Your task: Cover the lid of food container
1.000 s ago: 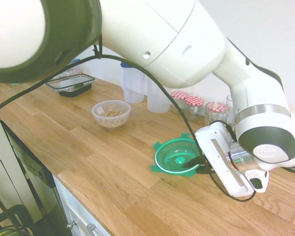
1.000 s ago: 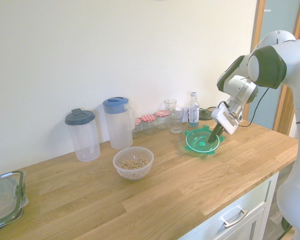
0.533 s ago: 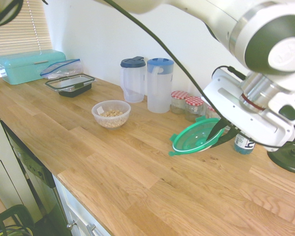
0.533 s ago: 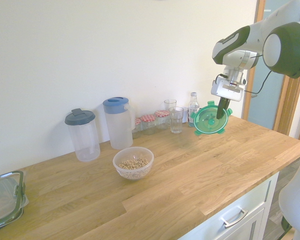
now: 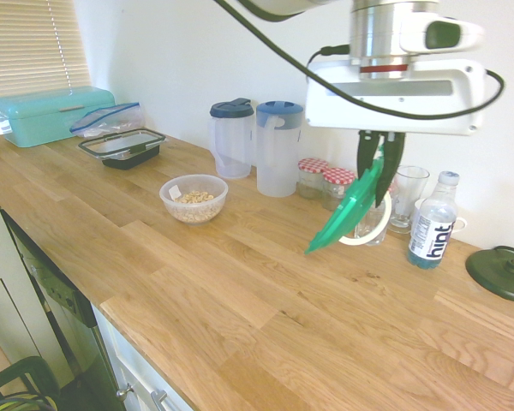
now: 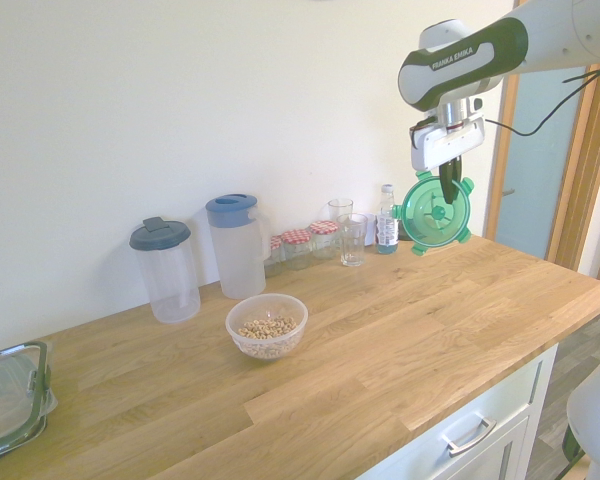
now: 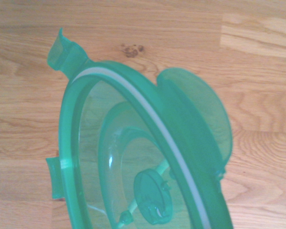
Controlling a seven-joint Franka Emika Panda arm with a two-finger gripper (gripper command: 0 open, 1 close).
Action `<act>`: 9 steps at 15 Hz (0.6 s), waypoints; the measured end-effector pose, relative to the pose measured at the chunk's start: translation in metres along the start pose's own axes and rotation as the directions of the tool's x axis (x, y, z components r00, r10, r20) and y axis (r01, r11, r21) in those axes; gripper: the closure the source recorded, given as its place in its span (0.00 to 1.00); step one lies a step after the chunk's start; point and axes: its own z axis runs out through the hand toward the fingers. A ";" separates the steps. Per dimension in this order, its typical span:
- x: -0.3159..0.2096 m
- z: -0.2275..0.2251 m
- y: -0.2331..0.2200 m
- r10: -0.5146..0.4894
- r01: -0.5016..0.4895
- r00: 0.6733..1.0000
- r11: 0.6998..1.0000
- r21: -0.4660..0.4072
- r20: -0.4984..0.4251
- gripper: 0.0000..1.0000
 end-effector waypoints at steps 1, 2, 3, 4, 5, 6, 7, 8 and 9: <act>-0.016 -0.006 -0.009 -0.008 0.005 0.999 0.998 -0.055 -0.049 1.00; -0.029 -0.015 -0.016 -0.014 0.003 0.995 0.995 -0.102 -0.100 1.00; -0.042 -0.024 -0.024 -0.019 -0.003 0.988 0.989 -0.146 -0.151 1.00; -0.056 -0.034 -0.033 -0.023 -0.017 0.979 0.981 -0.192 -0.204 1.00; -0.068 -0.042 -0.042 -0.026 -0.035 0.968 0.971 -0.238 -0.248 1.00; -0.079 -0.050 -0.051 -0.028 -0.058 0.956 0.958 -0.281 -0.291 1.00; -0.089 -0.056 -0.061 -0.030 -0.084 0.941 0.944 -0.319 -0.337 1.00; -0.098 -0.062 -0.070 -0.030 -0.114 0.923 0.930 -0.349 -0.383 1.00; -0.108 -0.067 -0.079 -0.029 -0.148 0.903 0.916 -0.374 -0.429 1.00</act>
